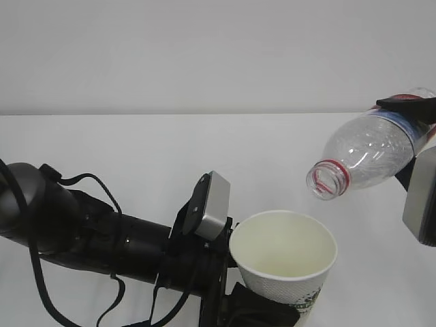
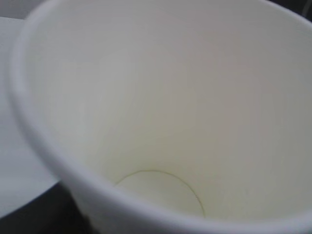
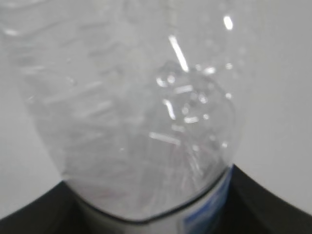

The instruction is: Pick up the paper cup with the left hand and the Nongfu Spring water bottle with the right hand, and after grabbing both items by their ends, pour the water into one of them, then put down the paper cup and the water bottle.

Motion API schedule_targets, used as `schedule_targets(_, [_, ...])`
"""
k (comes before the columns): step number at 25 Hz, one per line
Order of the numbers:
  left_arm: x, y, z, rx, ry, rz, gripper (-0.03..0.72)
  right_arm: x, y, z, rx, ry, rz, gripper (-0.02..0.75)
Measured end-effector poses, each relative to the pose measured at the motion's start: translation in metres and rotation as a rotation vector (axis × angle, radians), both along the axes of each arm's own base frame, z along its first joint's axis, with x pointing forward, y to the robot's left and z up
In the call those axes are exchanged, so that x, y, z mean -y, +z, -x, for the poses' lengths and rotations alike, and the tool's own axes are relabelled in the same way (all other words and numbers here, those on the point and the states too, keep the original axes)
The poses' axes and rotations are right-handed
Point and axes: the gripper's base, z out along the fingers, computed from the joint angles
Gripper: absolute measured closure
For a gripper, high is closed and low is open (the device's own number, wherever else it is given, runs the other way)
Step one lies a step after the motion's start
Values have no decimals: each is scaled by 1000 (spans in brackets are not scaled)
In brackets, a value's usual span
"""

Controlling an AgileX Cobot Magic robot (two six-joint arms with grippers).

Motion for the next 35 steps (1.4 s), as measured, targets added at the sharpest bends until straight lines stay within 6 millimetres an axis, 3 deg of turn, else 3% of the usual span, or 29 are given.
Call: schedule_targets(35, [0, 0, 0, -1, -2, -1, 170, -1, 4, -1, 49, 5, -11, 278])
